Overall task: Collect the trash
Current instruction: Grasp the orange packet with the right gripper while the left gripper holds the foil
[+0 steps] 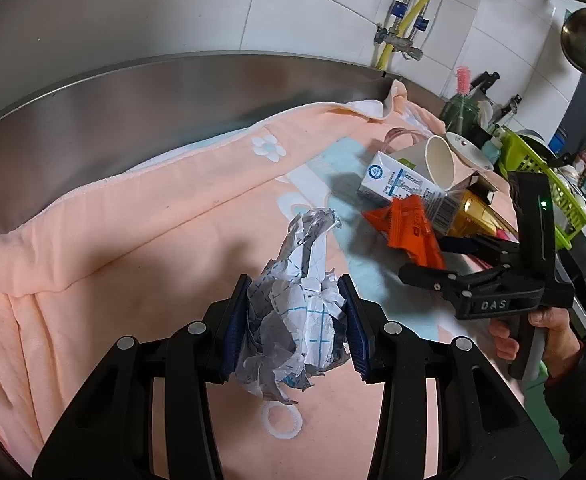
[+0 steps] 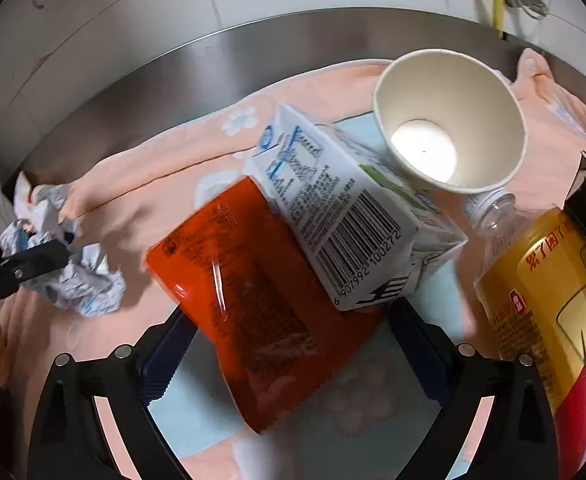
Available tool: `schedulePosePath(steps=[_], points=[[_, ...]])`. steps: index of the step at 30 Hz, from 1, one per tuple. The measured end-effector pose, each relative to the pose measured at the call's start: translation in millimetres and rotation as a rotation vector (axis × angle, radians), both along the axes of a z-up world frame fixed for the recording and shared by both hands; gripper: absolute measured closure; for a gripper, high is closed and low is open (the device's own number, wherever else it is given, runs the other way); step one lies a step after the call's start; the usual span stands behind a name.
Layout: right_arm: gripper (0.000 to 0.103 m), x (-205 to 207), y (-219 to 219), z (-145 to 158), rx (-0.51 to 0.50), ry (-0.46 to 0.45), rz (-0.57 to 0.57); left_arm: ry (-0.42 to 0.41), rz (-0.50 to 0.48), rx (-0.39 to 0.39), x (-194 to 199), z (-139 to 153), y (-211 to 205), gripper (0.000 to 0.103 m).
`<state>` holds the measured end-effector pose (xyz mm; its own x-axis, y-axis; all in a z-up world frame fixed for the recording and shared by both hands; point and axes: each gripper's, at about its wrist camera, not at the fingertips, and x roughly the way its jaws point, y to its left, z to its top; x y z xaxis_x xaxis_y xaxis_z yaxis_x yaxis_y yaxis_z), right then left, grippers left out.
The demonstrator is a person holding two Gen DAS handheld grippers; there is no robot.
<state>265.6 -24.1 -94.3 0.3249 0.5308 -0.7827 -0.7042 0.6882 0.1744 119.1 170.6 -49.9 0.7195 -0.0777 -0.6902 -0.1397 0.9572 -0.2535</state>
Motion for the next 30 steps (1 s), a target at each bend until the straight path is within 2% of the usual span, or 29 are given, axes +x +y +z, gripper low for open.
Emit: schedulePosePath(steps=[10,20,24,30], points=[[0.007,9,2,-3,0.035,0.013,0.0,0.013,0.007,-0.001,3,-3,1,0.06],[0.007,-31,12,4,0.057,0.061,0.159,0.006,0.019,-0.008,1,-2,3,0.06],[0.007,-49,16,6,0.017,0.03,0.213,0.004,0.02,-0.008,0,-1,4,0.06],[0.007,-52,16,18,0.002,-0.042,0.197,0.008,0.02,-0.009,1,-2,5,0.06]])
